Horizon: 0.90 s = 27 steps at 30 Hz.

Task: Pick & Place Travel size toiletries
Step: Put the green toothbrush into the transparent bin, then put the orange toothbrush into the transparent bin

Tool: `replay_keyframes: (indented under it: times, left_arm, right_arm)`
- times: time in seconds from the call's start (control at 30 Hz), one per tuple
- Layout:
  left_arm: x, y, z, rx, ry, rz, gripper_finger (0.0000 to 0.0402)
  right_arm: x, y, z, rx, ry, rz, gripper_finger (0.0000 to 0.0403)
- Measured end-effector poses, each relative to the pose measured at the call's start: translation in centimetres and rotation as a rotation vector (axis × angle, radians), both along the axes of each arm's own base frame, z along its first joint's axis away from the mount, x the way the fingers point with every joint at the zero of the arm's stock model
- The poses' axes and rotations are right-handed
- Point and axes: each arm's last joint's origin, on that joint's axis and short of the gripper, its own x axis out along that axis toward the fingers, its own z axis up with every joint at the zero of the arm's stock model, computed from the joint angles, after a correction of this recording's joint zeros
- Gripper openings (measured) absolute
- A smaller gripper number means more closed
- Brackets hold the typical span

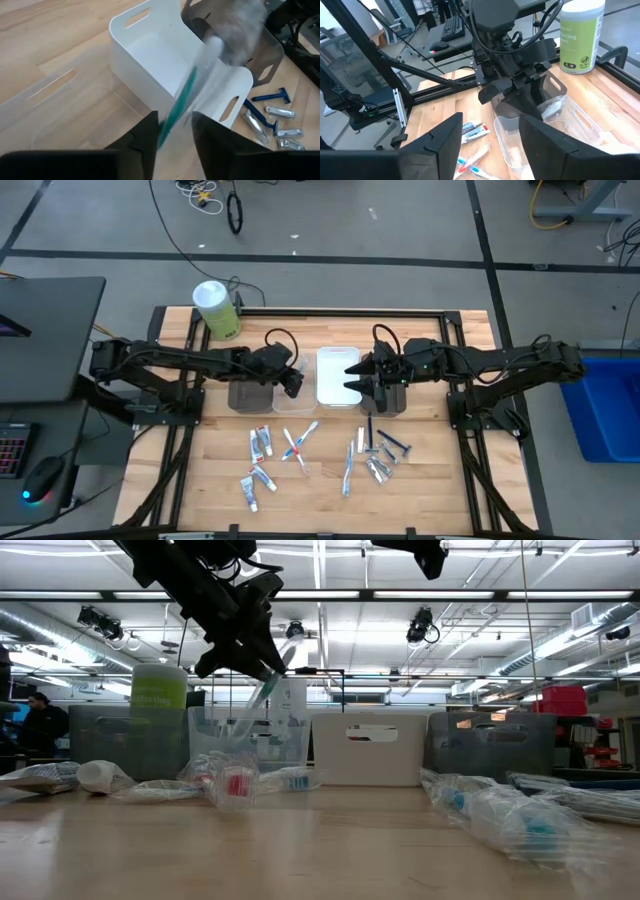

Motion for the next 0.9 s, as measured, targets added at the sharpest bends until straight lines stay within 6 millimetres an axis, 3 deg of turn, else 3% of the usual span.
replay_keyframes:
  times: [0.27, 0.5, 0.6, 0.9]
  left_arm:
    - [0.0, -0.1, 0.0, -0.041, -0.009, -0.014, 0.0208]
    - [0.0, -0.3, 0.5, -0.095, -0.053, -0.04, 0.0224]
    - [0.0, -0.4, 1.8, -0.113, -0.115, -0.072, 0.0222]
    - [-0.9, -0.9, 8.3, 0.011, -0.353, -0.204, 0.0186]
  right_arm:
    - [0.0, 0.0, 0.0, 0.0, 0.0, 0.0, 0.0204]
    - [0.0, 0.0, 0.0, -0.01, 0.0, 0.003, 0.0193]
    - [0.0, 0.0, 0.0, -0.023, 0.0, 0.009, 0.019]
    - [0.0, 0.0, 0.0, -0.057, 0.0, 0.034, 0.0163]
